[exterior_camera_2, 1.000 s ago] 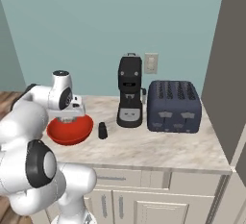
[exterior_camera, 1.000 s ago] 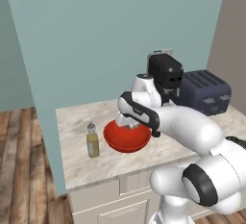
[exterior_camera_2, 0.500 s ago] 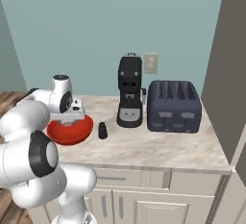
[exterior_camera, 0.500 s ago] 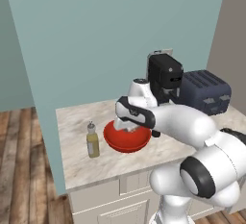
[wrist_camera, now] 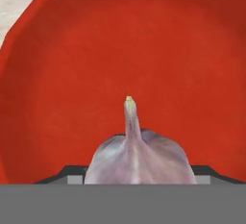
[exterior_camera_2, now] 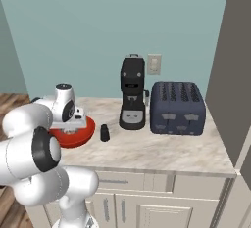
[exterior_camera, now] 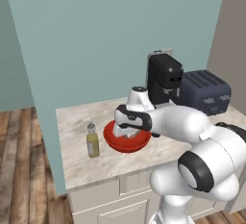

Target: Retrieve the bottle and the shaker from the cabinet and place them next to the mixing bowl on the counter. Then add garlic from the fridge to the mixing bowl.

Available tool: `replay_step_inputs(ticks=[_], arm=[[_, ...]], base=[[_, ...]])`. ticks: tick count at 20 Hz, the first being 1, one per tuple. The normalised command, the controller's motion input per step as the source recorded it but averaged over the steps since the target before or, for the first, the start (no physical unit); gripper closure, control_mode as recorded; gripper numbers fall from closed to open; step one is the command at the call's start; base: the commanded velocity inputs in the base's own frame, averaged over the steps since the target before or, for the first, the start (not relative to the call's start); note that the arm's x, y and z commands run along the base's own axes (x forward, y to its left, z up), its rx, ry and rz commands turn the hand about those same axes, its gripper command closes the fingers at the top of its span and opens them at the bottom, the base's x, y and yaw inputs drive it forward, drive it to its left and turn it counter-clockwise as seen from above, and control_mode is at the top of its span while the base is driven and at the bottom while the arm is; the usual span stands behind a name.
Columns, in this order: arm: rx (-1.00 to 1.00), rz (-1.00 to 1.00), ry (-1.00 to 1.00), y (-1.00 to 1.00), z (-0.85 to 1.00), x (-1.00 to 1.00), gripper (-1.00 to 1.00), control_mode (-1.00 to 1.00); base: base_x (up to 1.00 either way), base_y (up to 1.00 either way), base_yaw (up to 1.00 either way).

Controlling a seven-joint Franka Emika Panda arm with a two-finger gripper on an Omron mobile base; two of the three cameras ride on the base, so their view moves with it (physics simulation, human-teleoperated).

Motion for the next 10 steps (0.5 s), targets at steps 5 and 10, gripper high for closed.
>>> replay_step_inputs(ticks=[5, 10], arm=[[0.00, 0.00, 0.00, 0.07, -0.29, 0.00, 1.00, -1.00], [0.00, 0.00, 0.00, 0.07, -0.11, 0.00, 1.00, -1.00]], base=[[0.00, 0.00, 0.00], [0.00, 0.00, 0.00]])
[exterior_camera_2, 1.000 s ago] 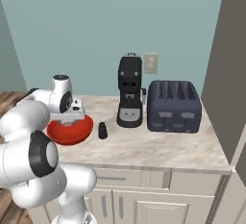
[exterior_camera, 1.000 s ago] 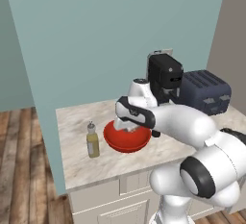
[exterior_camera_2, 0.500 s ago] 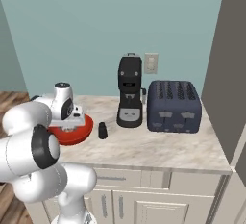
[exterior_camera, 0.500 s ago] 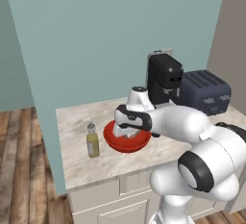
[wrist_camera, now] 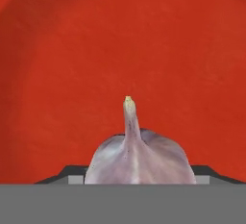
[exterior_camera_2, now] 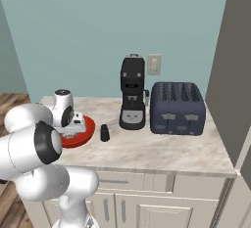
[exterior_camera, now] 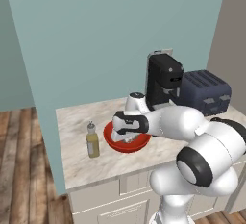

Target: Retrieve the bottle and the shaker from the cabinet and place them next to the mixing bowl on the counter. Then add garlic from the fridge to the mixing bowl.

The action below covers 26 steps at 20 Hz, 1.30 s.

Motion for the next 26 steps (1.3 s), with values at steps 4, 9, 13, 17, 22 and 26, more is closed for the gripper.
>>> replay_step_inputs(ticks=[4, 9, 13, 17, 22, 26], arm=[[0.00, 0.00, 0.00, 0.00, 0.00, 0.00, 1.00, -1.00], [0.00, 0.00, 0.00, 0.00, 0.00, 0.00, -1.00, -1.00], [0.00, 0.00, 0.00, 0.00, 0.00, 0.00, -1.00, -1.00], [0.00, 0.00, 0.00, 0.00, 0.00, 0.00, -1.00, -1.00], [0.00, 0.00, 0.00, 0.00, 0.13, 0.00, -1.00, -1.00], [0.00, 0.00, 0.00, -0.14, 0.51, -0.01, -1.00, -1.00]], base=[[0.00, 0.00, 0.00], [0.00, 0.00, 0.00], [0.00, 0.00, 0.00], [0.00, 0.00, 0.00], [0.00, 0.00, 0.00], [0.00, 0.00, 0.00]])
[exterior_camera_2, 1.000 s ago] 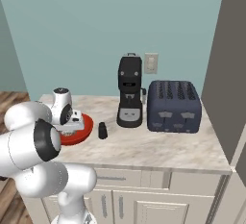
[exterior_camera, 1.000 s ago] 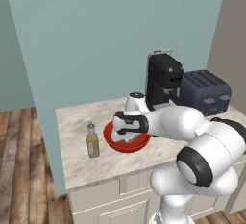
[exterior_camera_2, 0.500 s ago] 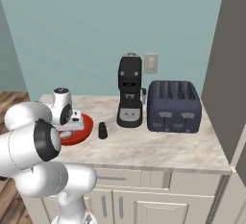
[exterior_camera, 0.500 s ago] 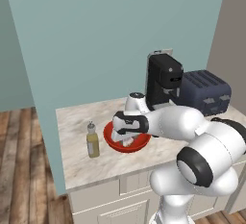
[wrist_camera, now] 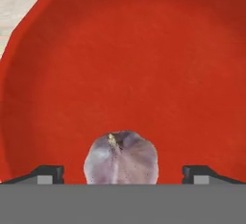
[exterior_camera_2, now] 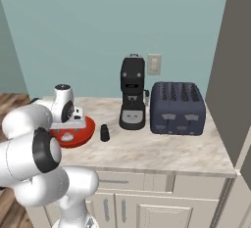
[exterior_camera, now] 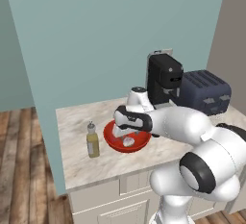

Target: Retrieve the bottle and the shaker from the cabinet and place them next to the mixing bowl on the counter. Then add garlic from the fridge to the mixing bowl.

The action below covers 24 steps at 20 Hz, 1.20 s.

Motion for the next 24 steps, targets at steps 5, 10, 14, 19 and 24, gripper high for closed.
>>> replay_step_inputs(ticks=[5, 10, 14, 19, 24], arm=[[0.07, 0.00, 0.00, -0.31, 0.84, -0.09, -1.00, -1.00], [0.16, -0.07, 0.00, -0.39, 0.80, -0.43, -1.00, -1.00], [0.14, -0.12, 0.00, -0.30, 0.70, -0.55, -1.00, -1.00], [0.08, -0.14, -0.02, -0.11, 0.54, -0.65, -1.00, -1.00], [0.00, -0.19, -0.07, 0.00, 0.41, -0.75, -1.00, -1.00]], base=[[0.00, 0.00, 0.00], [0.00, 0.00, 0.00], [0.00, 0.00, 0.00], [0.00, 0.00, 0.00], [0.00, 0.00, 0.00]])
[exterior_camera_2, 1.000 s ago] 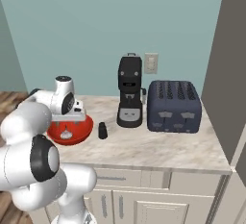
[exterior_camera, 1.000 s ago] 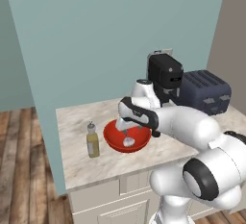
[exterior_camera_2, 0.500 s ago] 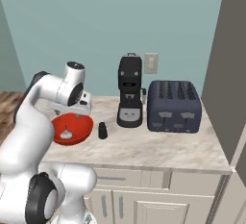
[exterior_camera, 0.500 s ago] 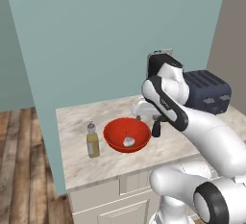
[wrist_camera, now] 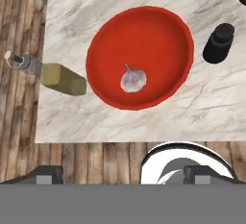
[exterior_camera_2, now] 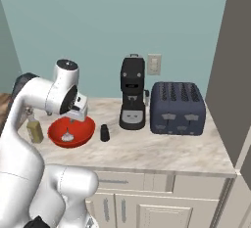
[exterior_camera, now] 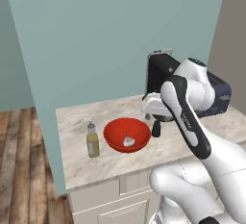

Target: Retrieve the bottle and the shaker from the cabinet and place them next to the mixing bowl on the counter. Then add garlic from the fridge to the mixing bowl.

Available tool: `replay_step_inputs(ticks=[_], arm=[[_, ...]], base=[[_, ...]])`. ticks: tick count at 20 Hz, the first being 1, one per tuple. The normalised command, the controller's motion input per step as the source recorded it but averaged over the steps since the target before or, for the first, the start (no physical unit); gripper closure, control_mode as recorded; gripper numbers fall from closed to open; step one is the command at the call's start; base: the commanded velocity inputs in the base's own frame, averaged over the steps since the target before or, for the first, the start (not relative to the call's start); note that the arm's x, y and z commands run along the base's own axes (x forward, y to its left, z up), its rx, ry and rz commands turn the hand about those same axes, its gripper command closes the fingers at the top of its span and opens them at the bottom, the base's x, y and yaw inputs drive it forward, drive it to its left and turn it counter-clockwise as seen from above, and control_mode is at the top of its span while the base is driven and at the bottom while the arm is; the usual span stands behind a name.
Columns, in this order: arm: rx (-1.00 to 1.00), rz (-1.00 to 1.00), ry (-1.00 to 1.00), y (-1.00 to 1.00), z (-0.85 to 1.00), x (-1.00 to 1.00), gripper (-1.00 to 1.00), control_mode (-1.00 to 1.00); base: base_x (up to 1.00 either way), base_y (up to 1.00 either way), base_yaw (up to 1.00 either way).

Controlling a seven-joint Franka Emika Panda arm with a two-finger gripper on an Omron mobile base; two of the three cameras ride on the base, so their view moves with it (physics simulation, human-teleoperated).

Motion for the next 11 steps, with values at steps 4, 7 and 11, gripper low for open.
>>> replay_step_inputs(ticks=[4, 7, 11], arm=[[0.00, -0.17, -0.14, 0.00, 0.29, -0.83, -1.00, -1.00], [-0.01, -0.12, -0.19, -0.03, 0.36, -0.75, -1.00, -1.00], [-0.06, -0.01, -0.21, -0.05, 0.45, -0.45, -1.00, -1.00]], base=[[0.00, 0.00, 0.00], [0.00, 0.00, 0.00], [0.00, 0.00, 0.00]])
